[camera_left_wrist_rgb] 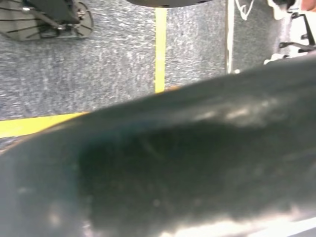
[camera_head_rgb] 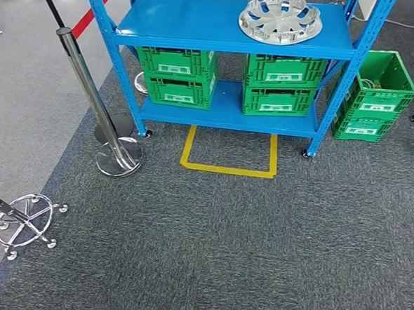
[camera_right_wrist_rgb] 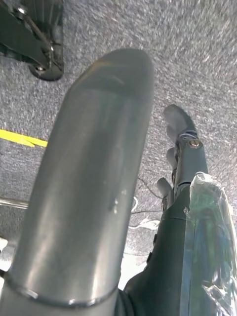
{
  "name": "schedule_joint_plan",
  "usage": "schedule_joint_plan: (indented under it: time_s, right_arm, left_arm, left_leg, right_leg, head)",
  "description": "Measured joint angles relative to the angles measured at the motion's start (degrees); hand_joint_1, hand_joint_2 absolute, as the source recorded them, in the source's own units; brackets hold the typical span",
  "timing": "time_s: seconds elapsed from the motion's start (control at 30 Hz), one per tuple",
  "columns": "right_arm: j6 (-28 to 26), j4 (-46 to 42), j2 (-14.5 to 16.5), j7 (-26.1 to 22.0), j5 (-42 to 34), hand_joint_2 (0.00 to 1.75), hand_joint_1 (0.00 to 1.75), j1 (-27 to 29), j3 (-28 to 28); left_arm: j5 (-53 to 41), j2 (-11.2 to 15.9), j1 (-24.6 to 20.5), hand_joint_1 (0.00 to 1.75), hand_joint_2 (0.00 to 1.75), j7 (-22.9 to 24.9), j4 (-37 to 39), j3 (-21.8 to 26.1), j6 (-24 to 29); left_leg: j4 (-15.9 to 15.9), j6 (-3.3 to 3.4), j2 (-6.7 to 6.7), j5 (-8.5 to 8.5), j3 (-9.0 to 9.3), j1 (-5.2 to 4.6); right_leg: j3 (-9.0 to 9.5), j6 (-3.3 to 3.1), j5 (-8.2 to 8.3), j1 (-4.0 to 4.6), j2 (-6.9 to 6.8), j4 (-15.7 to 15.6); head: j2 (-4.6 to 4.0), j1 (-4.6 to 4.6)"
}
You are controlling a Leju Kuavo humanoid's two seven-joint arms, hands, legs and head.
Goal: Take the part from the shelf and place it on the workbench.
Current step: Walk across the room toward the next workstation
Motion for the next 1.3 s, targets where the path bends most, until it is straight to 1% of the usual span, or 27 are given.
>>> schedule_joint_plan:
  time_s: [0.1,0.13,0.17,0.2,0.23,0.27,0.3,0.37,0.43,0.5,0.53,0.6,0.63,0.67,0.7,0.77,0.8,0.83,0.93,1.0,1.03,1.1,1.13,1.17,1.2,1.27,1.3]
  right_arm:
    - [0.02,0.00,0.00,-0.01,-0.02,0.00,0.00,0.05,0.02]
    - [0.02,0.00,0.00,0.00,-0.02,0.00,0.00,0.14,0.02]
    - [0.02,0.00,0.00,0.01,-0.02,0.00,0.00,0.22,0.01]
    - [0.02,0.00,0.00,0.01,-0.02,0.00,0.00,0.28,0.01]
    - [0.02,0.00,-0.01,0.01,-0.02,0.00,0.00,0.30,0.00]
    - [0.02,0.00,-0.01,0.00,-0.02,0.00,0.00,0.27,0.00]
    - [0.02,0.00,-0.02,-0.01,-0.02,0.00,0.00,0.19,0.01]
    - [0.02,0.00,-0.02,-0.01,-0.02,0.00,0.00,0.08,0.02]
    - [0.01,0.00,-0.02,-0.01,-0.02,0.00,0.00,0.14,0.01]
    - [-0.01,0.00,-0.01,-0.03,-0.03,0.00,0.00,0.17,0.00]
    - [-0.01,0.00,0.00,-0.05,-0.03,0.00,0.00,0.12,0.00]
    - [-0.02,0.00,0.00,-0.07,-0.04,0.00,0.00,0.02,0.00]
    - [-0.02,0.00,0.00,-0.07,-0.04,0.00,0.00,0.06,0.00]
    - [-0.02,0.00,0.00,-0.07,-0.04,0.00,0.00,0.11,0.00]
    - [-0.01,0.00,0.00,-0.06,-0.04,0.00,0.00,0.16,0.00]
    - [-0.01,0.00,0.02,-0.07,-0.04,0.00,0.00,0.20,0.00]
    - [0.00,0.00,0.03,-0.07,-0.07,0.00,0.00,0.16,0.00]
    - [0.00,0.00,0.05,-0.07,-0.10,0.00,0.00,0.12,0.00]
    - [0.00,0.00,0.07,-0.07,-0.24,0.00,0.00,0.02,0.00]
    - [-0.02,0.00,0.07,-0.07,-0.30,0.00,0.00,0.00,0.00]
    - [-0.03,0.00,0.07,-0.07,-0.31,0.00,0.00,-0.03,0.00]
    - [-0.03,0.00,0.07,-0.07,-0.33,0.00,0.00,-0.01,0.00]
    - [-0.03,0.00,0.07,-0.07,-0.33,0.00,0.00,0.07,0.00]
    - [-0.02,0.00,0.07,-0.07,-0.34,0.00,0.00,0.18,0.00]
    - [-0.02,0.00,0.07,-0.06,-0.34,0.00,0.00,0.26,0.00]
    - [-0.03,0.00,0.07,-0.05,-0.34,0.00,0.00,0.28,0.00]
    - [-0.03,0.00,0.07,-0.06,-0.34,0.00,0.00,0.22,0.00]
  left_arm:
    - [-0.02,-0.08,-0.11,0.00,0.00,0.04,0.02,0.02,0.01]
    - [-0.02,-0.09,-0.07,0.00,0.00,0.07,0.02,0.02,0.02]
    - [-0.02,-0.09,0.00,0.00,0.00,0.10,0.02,0.03,0.02]
    - [-0.02,-0.09,0.06,0.00,0.00,0.13,0.02,0.04,0.03]
    - [-0.02,-0.11,0.10,0.00,0.00,0.15,0.02,0.04,0.03]
    - [-0.02,-0.14,0.09,0.00,0.00,0.16,0.02,0.05,0.03]
    - [-0.02,-0.15,0.03,0.00,0.00,0.16,0.02,0.05,0.04]
    - [-0.02,-0.13,-0.09,0.00,0.00,0.17,0.02,0.05,0.05]
    - [-0.07,-0.08,-0.17,0.00,0.00,0.19,0.02,0.05,0.10]
    - [-0.16,-0.03,-0.24,0.00,0.00,0.20,0.02,0.05,0.18]
    - [-0.21,-0.01,-0.25,0.00,0.00,0.21,0.02,0.07,0.20]
    - [-0.27,0.03,-0.23,0.00,0.00,0.21,0.02,0.10,0.21]
    - [-0.28,0.05,-0.14,0.00,0.00,0.21,0.02,0.12,0.21]
    - [-0.28,0.08,-0.04,0.00,0.00,0.21,0.02,0.13,0.21]
    - [-0.28,0.10,0.04,0.00,0.00,0.21,0.02,0.14,0.21]
    - [-0.28,0.15,0.05,0.00,0.00,0.21,0.02,0.14,0.21]
    - [-0.28,0.17,-0.01,0.00,0.00,0.21,0.02,0.15,0.21]
    - [-0.30,0.19,-0.10,0.00,0.00,0.21,0.02,0.16,0.23]
    - [-0.43,0.23,-0.12,0.00,0.00,0.24,0.02,0.17,0.40]
    - [-0.46,0.22,-0.03,0.00,0.00,0.28,0.02,0.19,0.54]
    - [-0.47,0.19,-0.06,0.00,0.00,0.28,0.02,0.20,0.57]
    - [-0.48,0.12,-0.13,0.00,0.00,0.29,0.03,0.20,0.60]
    - [-0.47,0.11,-0.10,0.00,0.00,0.29,0.04,0.20,0.60]
    - [-0.47,0.11,-0.06,0.00,0.00,0.29,0.04,0.21,0.60]
    - [-0.47,0.13,-0.01,0.00,0.00,0.29,0.04,0.21,0.60]
    - [-0.47,0.08,0.04,0.00,0.00,0.29,0.04,0.22,0.60]
    - [-0.47,0.05,0.02,0.00,0.00,0.29,0.04,0.22,0.60]
  left_leg:
    - [-0.12,0.51,0.03,-0.36,0.53,-0.02]
    - [-0.12,0.59,0.01,-0.58,0.77,-0.08]
    - [-0.11,0.60,-0.03,-0.85,1.10,-0.13]
    - [-0.11,0.55,-0.07,-1.17,1.58,-0.16]
    - [-0.11,0.45,-0.10,-1.54,2.12,-0.18]
    - [-0.09,0.24,-0.12,-1.93,2.58,-0.27]
    - [-0.02,-0.03,-0.12,-2.31,2.88,-0.38]
    - [0.04,-0.57,-0.09,-2.74,3.05,-0.57]
    - [0.08,-1.06,-0.05,-3.07,3.23,-0.52]
    - [2.21,-1.70,-0.03,-4.59,2.48,-0.40]
    - [5.10,-2.02,-0.03,-6.09,1.06,-0.27]
    - [13.10,-2.48,-0.01,-9.25,-3.46,-0.03]
    - [16.00,-2.58,-0.01,-9.78,-5.35,0.05]
    - [17.00,-2.59,-0.01,-9.14,-6.36,0.08]
    - [15.63,-2.50,-0.01,-7.27,-6.20,0.09]
    - [8.38,-2.01,-0.02,-2.24,-3.52,0.02]
    - [4.68,-1.68,-0.01,-0.68,-1.99,-0.08]
    - [2.28,-1.40,-0.01,-0.01,-1.00,-0.19]
    - [0.65,-0.66,-0.03,-0.28,-0.40,-0.31]
    - [0.06,-0.03,-0.01,-0.14,0.06,-0.11]
    - [-0.18,0.25,0.00,-0.12,0.32,0.01]
    - [-0.19,0.59,0.02,-0.41,0.56,-0.06]
    - [-0.19,0.67,0.02,-0.59,0.72,-0.11]
    - [-0.18,0.72,0.00,-0.81,0.95,-0.15]
    - [-0.17,0.68,-0.04,-1.06,1.27,-0.17]
    - [-0.17,0.42,-0.12,-1.70,2.18,-0.18]
    - [-0.10,0.15,-0.15,-2.09,2.55,-0.29]
  right_leg:
    - [-6.35,0.44,-4.18,-0.06,-0.02,11.16]
    - [-8.08,0.50,-4.34,-0.06,-0.03,13.60]
    - [-8.82,0.48,-3.34,-0.05,-0.03,13.95]
    - [-8.34,0.37,-1.21,-0.04,-0.03,11.91]
    - [-6.92,0.19,1.47,-0.03,-0.04,8.11]
    - [-5.20,-0.03,3.43,0.06,-0.06,4.21]
    - [-3.57,-0.32,4.57,0.13,-0.08,0.88]
    - [-2.08,-0.87,4.51,0.31,-0.04,-1.72]
    - [-1.77,-1.45,4.33,0.23,0.03,-2.08]
    - [-1.34,-2.06,4.15,0.00,-0.03,-2.38]
    - [-1.14,-2.32,4.05,-0.07,-0.08,-2.49]
    - [-0.94,-2.67,3.73,-0.04,-0.12,-2.50]
    - [-0.80,-2.73,3.58,-0.02,-0.11,-2.49]
    - [-0.61,-2.72,3.40,-0.01,-0.07,-2.49]
    - [-0.32,-2.66,3.22,-0.01,-0.01,-2.48]
    - [0.20,-2.40,2.80,0.01,0.09,-2.49]
    - [0.39,-2.15,2.55,0.10,0.14,-2.46]
    - [0.48,-1.86,2.36,0.17,0.15,-2.45]
    - [0.65,-0.81,2.12,0.16,0.10,-2.68]
    - [-0.10,-0.22,1.06,0.09,0.06,-1.07]
    - [-1.35,-0.01,-0.20,0.06,0.04,1.40]
    - [-5.44,0.27,-3.41,0.01,0.03,9.04]
    - [-7.41,0.38,-4.30,-0.01,0.02,12.28]
    - [-8.59,0.44,-4.10,-0.02,0.01,13.77]
    - [-8.61,0.42,-2.71,-0.02,0.00,12.98]
    - [-5.76,0.17,1.97,0.00,-0.05,5.90]
    - [-3.85,-0.04,3.50,0.06,-0.07,2.07]
  head:
    - [0.00,0.22]
    - [0.00,0.22]
    - [0.00,0.24]
    - [0.00,0.25]
    - [0.00,0.26]
    - [0.00,0.26]
    - [0.00,0.28]
    - [0.00,0.25]
    - [0.00,0.22]
    - [0.00,-0.09]
    - [0.00,-0.25]
    - [0.00,-0.49]
    - [0.00,-0.46]
    - [0.00,-0.49]
    - [0.00,-0.49]
    - [0.00,-0.49]
    - [0.00,-0.48]
    - [0.00,-0.45]
    - [0.00,-0.42]
    - [0.00,-0.26]
    - [0.00,-0.11]
    - [0.00,0.13]
    - [0.00,0.15]
    - [0.00,0.14]
    - [0.00,0.17]
    - [0.00,0.19]
    - [0.00,0.22]
